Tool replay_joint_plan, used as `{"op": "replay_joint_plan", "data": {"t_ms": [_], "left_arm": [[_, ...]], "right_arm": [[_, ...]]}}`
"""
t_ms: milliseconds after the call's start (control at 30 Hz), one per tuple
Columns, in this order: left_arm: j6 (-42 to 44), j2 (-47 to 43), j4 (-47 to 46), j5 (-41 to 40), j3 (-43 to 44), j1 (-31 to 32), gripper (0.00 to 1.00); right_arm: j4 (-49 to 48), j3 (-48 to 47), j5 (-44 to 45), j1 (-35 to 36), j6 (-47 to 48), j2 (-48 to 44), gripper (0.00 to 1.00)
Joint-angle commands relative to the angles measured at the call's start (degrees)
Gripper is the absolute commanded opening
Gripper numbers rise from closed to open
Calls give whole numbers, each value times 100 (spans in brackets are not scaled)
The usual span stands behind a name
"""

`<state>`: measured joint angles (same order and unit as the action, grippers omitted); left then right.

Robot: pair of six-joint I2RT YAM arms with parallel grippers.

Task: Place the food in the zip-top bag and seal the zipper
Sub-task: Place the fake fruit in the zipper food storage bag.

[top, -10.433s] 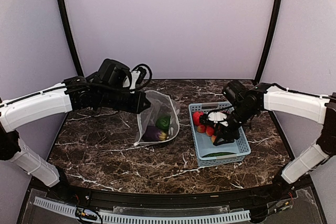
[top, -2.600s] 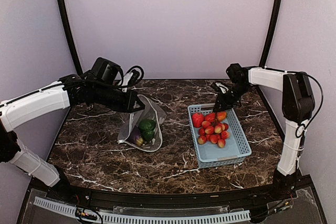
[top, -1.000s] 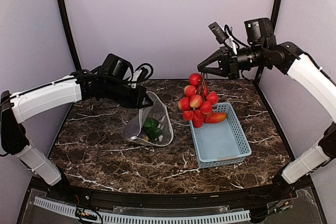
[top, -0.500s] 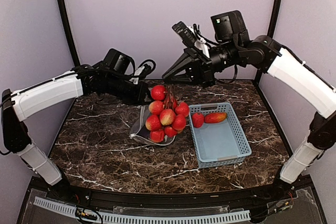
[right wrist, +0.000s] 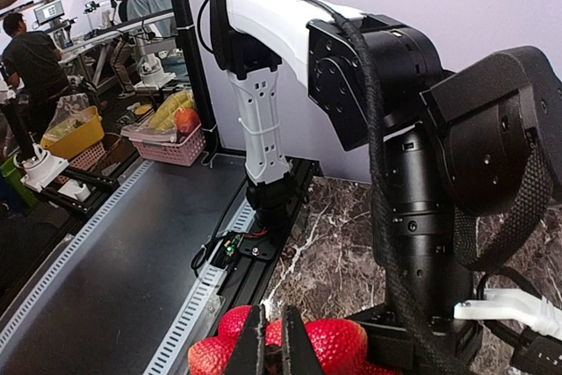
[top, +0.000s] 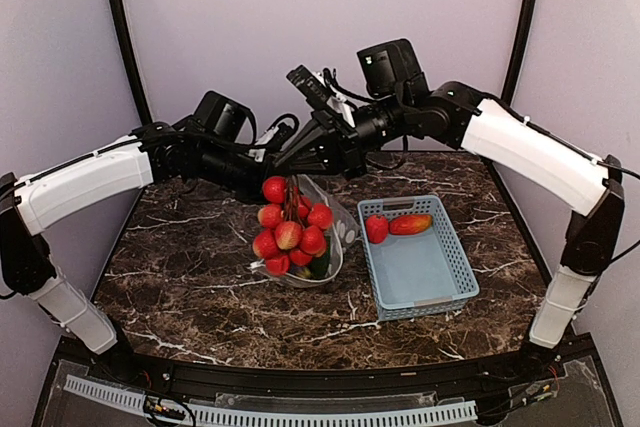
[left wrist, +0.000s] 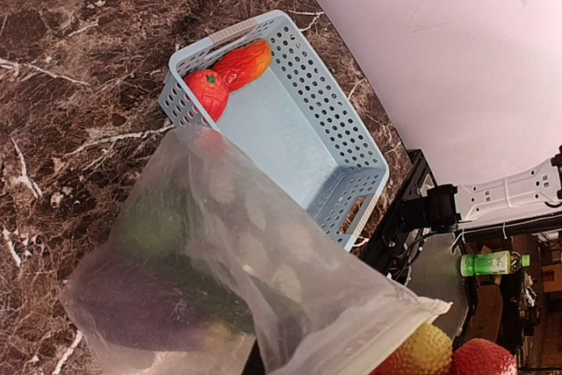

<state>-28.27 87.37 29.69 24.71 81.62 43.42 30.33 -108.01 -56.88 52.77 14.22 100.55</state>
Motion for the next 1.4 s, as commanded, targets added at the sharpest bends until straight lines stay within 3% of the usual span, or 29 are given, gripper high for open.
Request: {"op": "replay_joint_plan", "data": {"t_ms": [0,167,333,600,1067,1367], "left_arm": [[-4,-249,85,152,195,35,1],[48,-266,176,96,204,29,1],[65,-285,186,136,177,34,1],[119,-284,167,250,85,35,1],[146,-229,31,192,-90,43,1],[167,-160,56,0,-22,41,1]], "right_arm": [[-487,-300,-396,128,-196,212,0],[-529,-125,-384,123,-175,199,0],[-483,476,366,9,402,-53,0],[-1108,1155,703,-599,30,-394,0],[-1632,1677,1485,-654,-199,-640,0],[-1737,1968,2610,-397,468,-636,0]]}}
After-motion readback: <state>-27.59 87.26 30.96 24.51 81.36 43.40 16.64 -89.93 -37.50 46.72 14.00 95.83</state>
